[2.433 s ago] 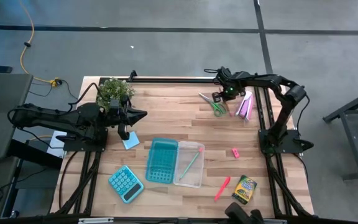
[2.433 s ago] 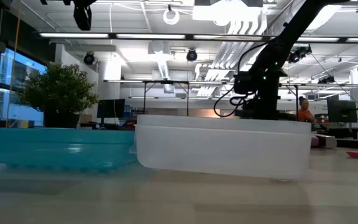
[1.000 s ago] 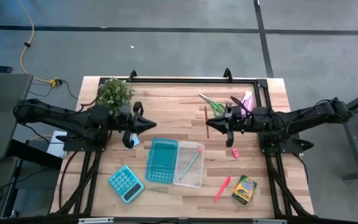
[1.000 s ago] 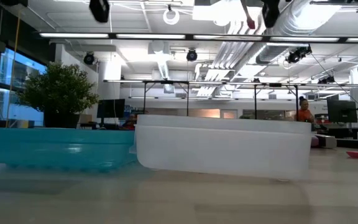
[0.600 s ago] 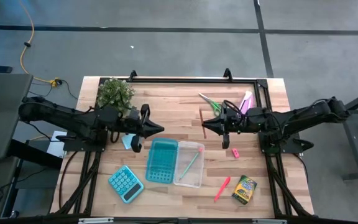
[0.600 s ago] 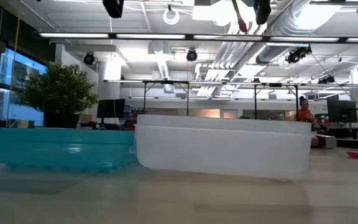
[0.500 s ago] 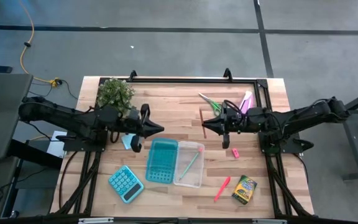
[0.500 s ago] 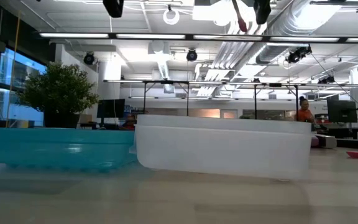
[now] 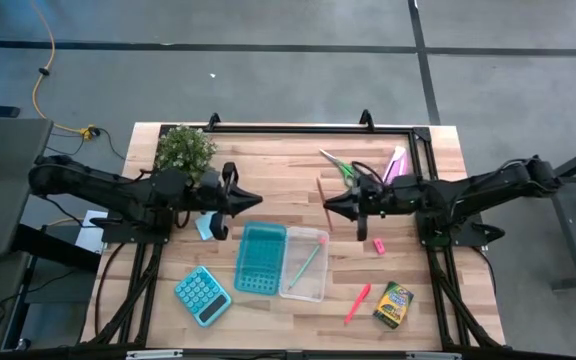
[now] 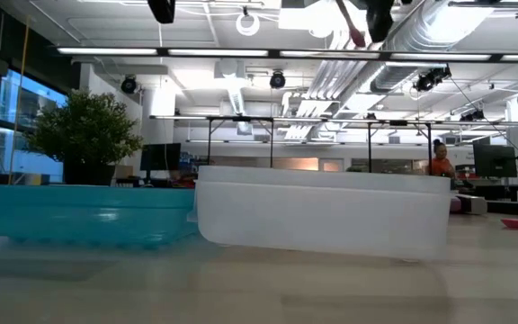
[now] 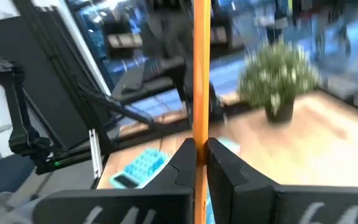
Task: Pack school essentials
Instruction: Put the yellow pencil into the blue supply box
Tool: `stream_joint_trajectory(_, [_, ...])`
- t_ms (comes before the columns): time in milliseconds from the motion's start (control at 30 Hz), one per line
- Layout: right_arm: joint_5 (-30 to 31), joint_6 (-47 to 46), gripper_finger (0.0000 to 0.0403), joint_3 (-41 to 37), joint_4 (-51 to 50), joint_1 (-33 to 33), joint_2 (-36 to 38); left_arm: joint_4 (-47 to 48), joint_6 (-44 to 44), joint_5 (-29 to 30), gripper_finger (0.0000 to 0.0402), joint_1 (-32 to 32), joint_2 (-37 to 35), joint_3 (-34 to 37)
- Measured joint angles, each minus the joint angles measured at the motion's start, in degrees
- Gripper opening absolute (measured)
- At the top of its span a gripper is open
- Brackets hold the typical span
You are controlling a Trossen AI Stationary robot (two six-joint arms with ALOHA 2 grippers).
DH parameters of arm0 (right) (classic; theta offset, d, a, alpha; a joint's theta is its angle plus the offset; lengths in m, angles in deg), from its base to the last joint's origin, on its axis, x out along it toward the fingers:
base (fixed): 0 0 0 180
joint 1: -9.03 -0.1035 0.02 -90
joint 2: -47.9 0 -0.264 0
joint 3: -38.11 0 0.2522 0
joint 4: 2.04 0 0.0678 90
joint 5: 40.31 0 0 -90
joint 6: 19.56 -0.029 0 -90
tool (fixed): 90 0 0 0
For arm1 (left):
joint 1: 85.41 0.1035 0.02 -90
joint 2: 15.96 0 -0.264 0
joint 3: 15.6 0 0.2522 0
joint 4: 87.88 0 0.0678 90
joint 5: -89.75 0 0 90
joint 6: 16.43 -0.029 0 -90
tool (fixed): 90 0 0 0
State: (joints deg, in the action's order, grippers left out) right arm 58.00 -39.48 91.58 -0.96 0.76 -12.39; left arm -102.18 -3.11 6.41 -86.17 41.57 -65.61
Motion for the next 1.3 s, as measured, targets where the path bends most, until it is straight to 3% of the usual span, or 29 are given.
stream_joint_trajectory(167, [0.0, -15.9, 0.0002, 0.0, -0.3, -0.2, -5.8, 0.0, -1.4, 1.7, 0.0, 0.0, -0.9, 0.0])
stream_joint_trajectory(367, [0.1, -44.2, 0.0002, 0.0, 0.6, -2.7, -15.8, -0.1, -1.7, 4.8, 0.0, 0.0, -1.3, 0.0])
stream_joint_trajectory(567, [0.7, -58.1, 0.0002, 0.0, 2.4, -6.7, -25.0, -0.1, -2.8, 6.0, 0.0, 0.0, -1.3, 0.0])
stream_joint_trajectory(733, [0.8, -65.3, 0.0002, 0.0, 9.8, -8.7, -32.2, -0.1, -5.3, 6.6, 0.0, 0.0, -1.3, 0.0])
stream_joint_trajectory(933, [0.6, -73.1, 0.0002, 0.0, 10.0, -10.7, -38.1, -0.1, -5.6, 7.5, 0.0, 0.0, -1.3, 0.0])
stream_joint_trajectory(1300, [0.4, -74.1, 0.0002, 0.0, 10.4, -9.3, -39.8, -0.1, -6.5, 9.2, 0.0, 0.0, -1.2, 0.0])
